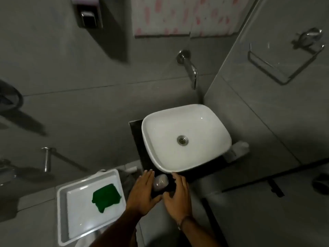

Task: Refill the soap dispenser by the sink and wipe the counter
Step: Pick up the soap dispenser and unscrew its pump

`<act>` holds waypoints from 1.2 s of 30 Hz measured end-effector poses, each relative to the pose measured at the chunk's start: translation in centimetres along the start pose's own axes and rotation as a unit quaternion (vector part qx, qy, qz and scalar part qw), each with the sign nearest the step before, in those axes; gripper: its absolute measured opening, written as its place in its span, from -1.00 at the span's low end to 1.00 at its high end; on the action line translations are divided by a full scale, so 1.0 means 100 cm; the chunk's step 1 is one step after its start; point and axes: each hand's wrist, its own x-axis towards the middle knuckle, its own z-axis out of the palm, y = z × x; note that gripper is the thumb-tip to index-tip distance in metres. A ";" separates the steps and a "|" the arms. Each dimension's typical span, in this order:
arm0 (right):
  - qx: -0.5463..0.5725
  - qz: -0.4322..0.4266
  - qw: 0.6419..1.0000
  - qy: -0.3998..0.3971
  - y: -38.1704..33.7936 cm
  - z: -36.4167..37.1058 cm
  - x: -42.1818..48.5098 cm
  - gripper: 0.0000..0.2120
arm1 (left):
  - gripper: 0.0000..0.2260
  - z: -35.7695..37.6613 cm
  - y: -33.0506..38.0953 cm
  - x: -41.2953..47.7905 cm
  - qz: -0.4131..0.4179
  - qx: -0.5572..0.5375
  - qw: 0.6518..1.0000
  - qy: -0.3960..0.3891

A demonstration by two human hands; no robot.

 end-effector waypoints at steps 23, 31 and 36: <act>0.166 0.120 0.979 0.017 0.021 0.047 0.025 -0.19 | -0.48 0.015 -0.023 0.021 0.018 -0.204 0.979 0.021; 0.197 0.138 0.967 0.080 0.023 0.052 0.018 -0.15 | -0.46 0.017 -0.024 0.018 0.022 -0.211 0.977 0.035; 0.197 0.142 0.966 0.085 0.019 0.053 0.009 -0.13 | -0.51 0.019 -0.021 0.015 0.034 -0.205 0.977 0.038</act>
